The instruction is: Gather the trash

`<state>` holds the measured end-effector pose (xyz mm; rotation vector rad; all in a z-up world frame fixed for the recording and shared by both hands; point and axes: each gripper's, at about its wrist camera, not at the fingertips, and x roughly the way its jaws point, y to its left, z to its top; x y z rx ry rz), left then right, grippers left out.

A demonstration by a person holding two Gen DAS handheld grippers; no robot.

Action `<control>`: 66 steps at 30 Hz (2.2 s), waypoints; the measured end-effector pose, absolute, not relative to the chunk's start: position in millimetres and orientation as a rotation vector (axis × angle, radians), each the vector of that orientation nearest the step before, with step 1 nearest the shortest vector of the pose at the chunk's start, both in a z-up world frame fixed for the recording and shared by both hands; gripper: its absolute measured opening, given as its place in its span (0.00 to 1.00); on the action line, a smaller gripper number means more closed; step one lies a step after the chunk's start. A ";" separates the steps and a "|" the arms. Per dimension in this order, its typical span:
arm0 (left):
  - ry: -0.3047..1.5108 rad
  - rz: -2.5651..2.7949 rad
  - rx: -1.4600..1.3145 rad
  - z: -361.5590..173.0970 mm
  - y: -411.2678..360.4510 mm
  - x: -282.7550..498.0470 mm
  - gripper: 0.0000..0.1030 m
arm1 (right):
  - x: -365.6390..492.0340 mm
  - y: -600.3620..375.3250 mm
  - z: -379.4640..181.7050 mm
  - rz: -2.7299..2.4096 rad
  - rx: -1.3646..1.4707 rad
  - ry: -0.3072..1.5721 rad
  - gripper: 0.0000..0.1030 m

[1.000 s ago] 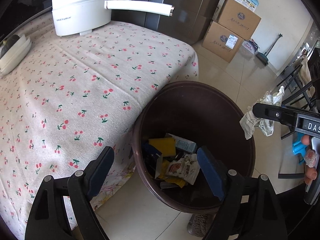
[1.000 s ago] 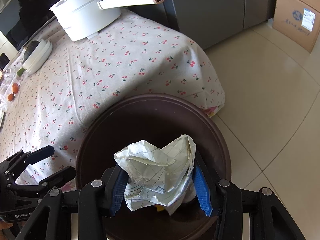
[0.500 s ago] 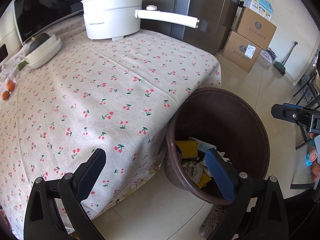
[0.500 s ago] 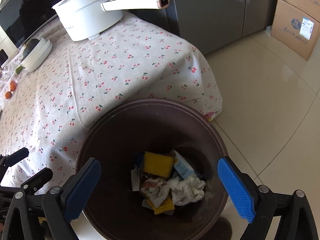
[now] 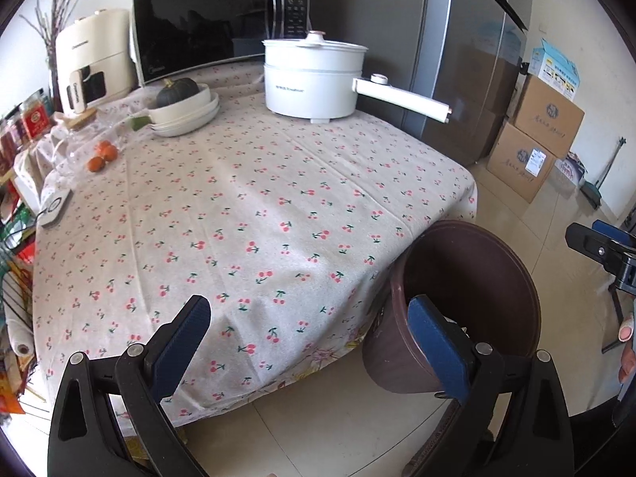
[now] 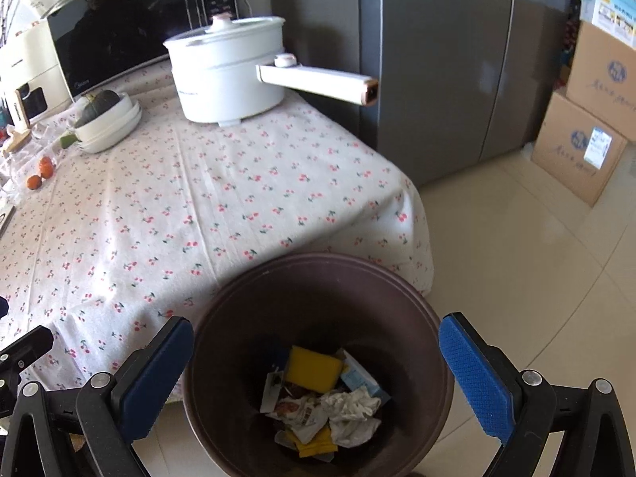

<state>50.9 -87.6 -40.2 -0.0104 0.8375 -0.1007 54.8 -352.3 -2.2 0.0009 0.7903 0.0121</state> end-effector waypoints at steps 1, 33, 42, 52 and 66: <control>0.825 -0.080 -0.019 -38.2 -82.3 45.7 0.98 | 47.9 -346.2 2.4 0.014 -0.012 0.762 0.99; 0.658 0.013 -0.017 -22.4 -63.8 -7.3 0.98 | -11.3 -280.3 -3.8 0.049 -0.136 0.509 0.99; 0.662 0.009 -0.013 -24.3 -65.7 -7.5 0.98 | -12.2 -282.5 -0.9 0.055 -0.133 0.494 0.99; 0.659 0.005 -0.012 -24.2 -66.4 -7.4 0.98 | -10.7 -283.2 -2.0 0.056 -0.136 0.499 0.99; 0.651 0.008 -0.017 -21.4 -65.7 -8.4 0.98 | -8.8 -282.4 -4.5 0.057 -0.144 0.508 0.99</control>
